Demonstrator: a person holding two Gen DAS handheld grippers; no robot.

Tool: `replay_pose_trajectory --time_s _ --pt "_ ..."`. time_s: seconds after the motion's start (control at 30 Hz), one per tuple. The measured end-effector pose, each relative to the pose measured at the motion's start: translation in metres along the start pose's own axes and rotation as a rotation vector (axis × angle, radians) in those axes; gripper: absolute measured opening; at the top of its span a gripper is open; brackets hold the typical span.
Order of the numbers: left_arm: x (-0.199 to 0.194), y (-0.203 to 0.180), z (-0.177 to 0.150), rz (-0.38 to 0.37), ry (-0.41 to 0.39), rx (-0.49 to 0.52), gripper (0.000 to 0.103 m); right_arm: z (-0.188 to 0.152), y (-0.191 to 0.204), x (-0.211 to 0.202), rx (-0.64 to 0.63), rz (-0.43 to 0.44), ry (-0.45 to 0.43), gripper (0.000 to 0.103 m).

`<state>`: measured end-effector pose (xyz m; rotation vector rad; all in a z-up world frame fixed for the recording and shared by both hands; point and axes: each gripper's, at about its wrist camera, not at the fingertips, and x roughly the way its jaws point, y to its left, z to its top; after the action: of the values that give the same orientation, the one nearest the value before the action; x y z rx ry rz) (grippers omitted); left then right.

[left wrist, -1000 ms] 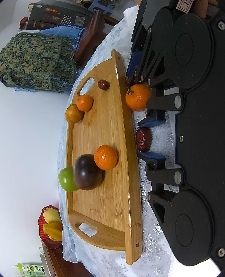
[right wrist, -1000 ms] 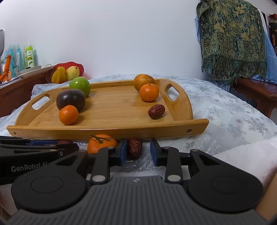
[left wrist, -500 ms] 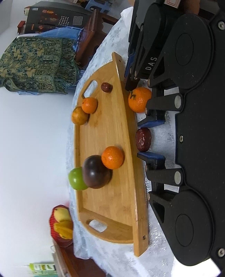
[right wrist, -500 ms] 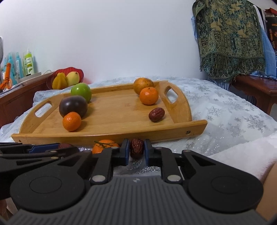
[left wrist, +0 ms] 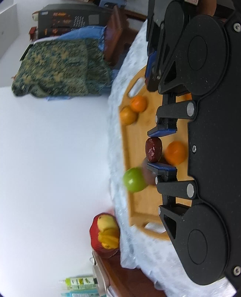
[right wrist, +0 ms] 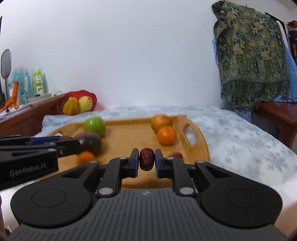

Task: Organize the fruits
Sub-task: 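Lift and carry both dates over the tray beside the green apple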

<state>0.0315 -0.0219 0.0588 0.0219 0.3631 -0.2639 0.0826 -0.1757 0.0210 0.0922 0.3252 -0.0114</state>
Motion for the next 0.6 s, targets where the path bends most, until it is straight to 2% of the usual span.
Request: replay_pose_trajectory --time_s 0.33,0.43,0.6 --pt "0.061 0.061 0.053 0.075 0.016 -0.118 0.028 0.049 0.011 0.059 -0.052 0.055 -0.061 0.022" --pt "0.087 0.079 0.065 0.091 0.038 -0.137 0.028 0.059 0.014 0.084 -0.026 0.064 -0.04 0.022" --pt "0.129 0.095 0.072 0.122 0.093 -0.105 0.028 0.064 0.016 0.122 0.008 0.074 0.026 0.022"
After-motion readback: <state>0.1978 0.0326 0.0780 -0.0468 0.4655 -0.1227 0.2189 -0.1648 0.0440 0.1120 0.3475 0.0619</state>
